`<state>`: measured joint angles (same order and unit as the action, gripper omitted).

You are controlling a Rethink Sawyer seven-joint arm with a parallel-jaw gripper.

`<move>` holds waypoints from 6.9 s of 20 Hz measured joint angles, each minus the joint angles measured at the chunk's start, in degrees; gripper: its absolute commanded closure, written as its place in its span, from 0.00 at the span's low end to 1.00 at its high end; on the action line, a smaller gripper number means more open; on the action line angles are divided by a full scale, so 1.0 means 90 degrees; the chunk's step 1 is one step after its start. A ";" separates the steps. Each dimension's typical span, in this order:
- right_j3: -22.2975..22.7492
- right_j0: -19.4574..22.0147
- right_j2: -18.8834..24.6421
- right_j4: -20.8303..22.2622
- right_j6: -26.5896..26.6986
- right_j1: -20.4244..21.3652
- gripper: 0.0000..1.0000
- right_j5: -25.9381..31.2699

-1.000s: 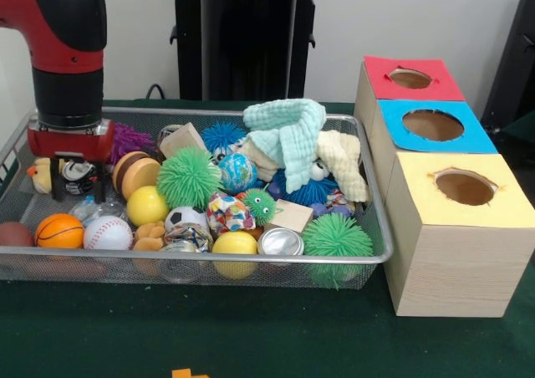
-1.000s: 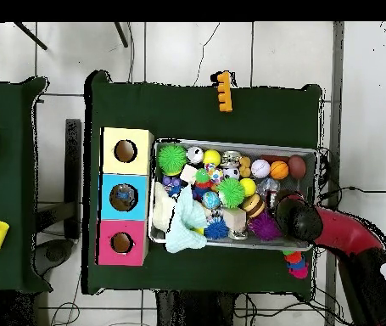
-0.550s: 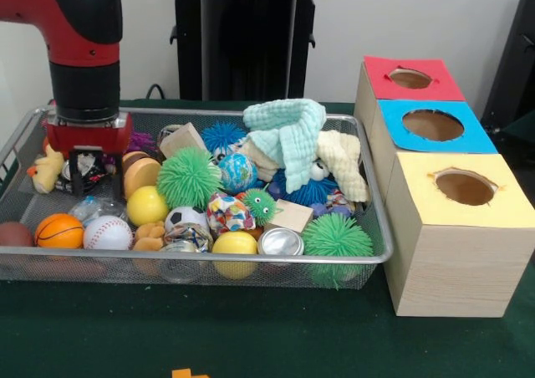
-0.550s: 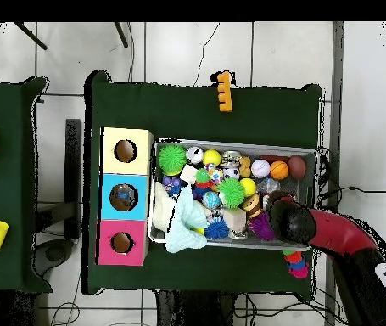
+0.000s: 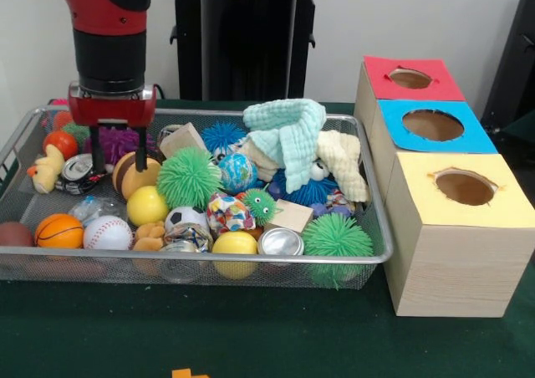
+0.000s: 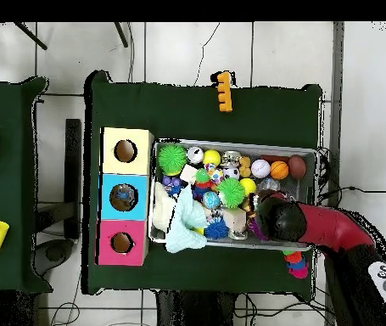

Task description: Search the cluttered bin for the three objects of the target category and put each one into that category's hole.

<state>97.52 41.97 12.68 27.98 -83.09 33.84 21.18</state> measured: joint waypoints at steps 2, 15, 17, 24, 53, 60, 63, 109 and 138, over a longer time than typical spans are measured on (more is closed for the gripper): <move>0.0000 -0.0037 0.0000 -0.0005 0.0000 0.0002 0.00 0.0022; -0.0466 -0.0333 -0.0101 -0.0185 0.0000 -0.0754 0.00 0.0029; -0.0495 -0.0331 -0.0115 -0.0235 0.0000 -0.0766 0.00 0.0033; -0.0663 -0.0259 -0.0119 -0.0493 0.0000 -0.0809 0.00 0.0420; -0.1435 0.0517 -0.0122 -0.0456 0.0000 -0.1053 0.00 0.1499; -0.1463 0.0377 -0.0154 -0.0454 0.0000 -0.1101 0.00 0.1258; -0.1562 0.0338 -0.0230 -0.0454 0.0000 -0.1184 0.00 0.1241; -0.2522 -0.1676 -0.2536 -0.0255 -0.0075 -0.1908 0.00 0.0100; -0.2292 -0.4136 -0.6077 -0.0736 -0.3346 -0.3678 0.00 -0.1118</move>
<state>76.89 4.75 -42.02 21.35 -113.21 0.73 11.12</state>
